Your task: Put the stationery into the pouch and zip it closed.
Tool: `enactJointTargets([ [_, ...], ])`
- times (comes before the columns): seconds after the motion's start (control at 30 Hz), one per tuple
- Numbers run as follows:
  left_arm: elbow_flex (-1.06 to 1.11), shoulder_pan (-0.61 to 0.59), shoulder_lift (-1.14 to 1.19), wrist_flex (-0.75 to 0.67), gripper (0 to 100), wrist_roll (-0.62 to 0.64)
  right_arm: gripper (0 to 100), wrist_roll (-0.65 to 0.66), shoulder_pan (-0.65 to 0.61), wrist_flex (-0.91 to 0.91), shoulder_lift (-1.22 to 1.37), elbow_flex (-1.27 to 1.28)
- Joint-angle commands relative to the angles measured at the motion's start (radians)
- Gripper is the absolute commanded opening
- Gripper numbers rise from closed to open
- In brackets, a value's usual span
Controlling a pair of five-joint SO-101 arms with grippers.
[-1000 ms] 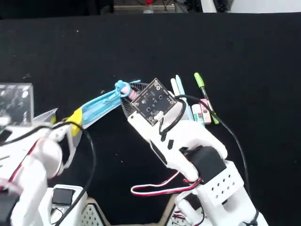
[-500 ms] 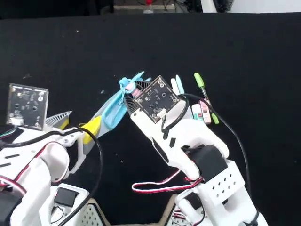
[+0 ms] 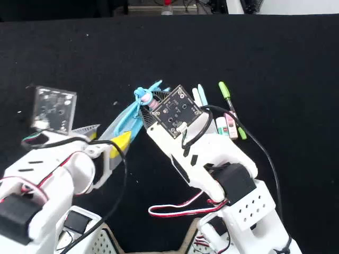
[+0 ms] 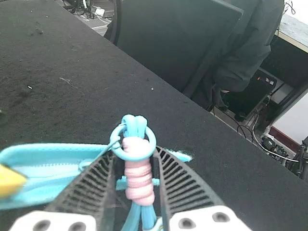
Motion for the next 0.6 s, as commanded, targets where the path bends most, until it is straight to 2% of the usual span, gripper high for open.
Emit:
enactJointTargets([
  [0.0,0.051,-0.022,0.006,-0.044,23,0.005,1.1,-0.002,0.011,-0.018,0.002,-0.008],
  [0.23,0.099,-0.048,-0.005,-0.018,23,0.002,1.1,-0.002,0.011,-0.018,0.001,-0.008],
  [0.37,0.096,-0.117,-0.005,-0.003,22,0.000,1.1,-0.003,0.011,-0.018,-0.001,-0.008],
  [0.57,0.099,-0.229,0.006,-0.009,9,-0.094,1.1,-0.009,0.011,-0.018,-0.001,-0.010],
])
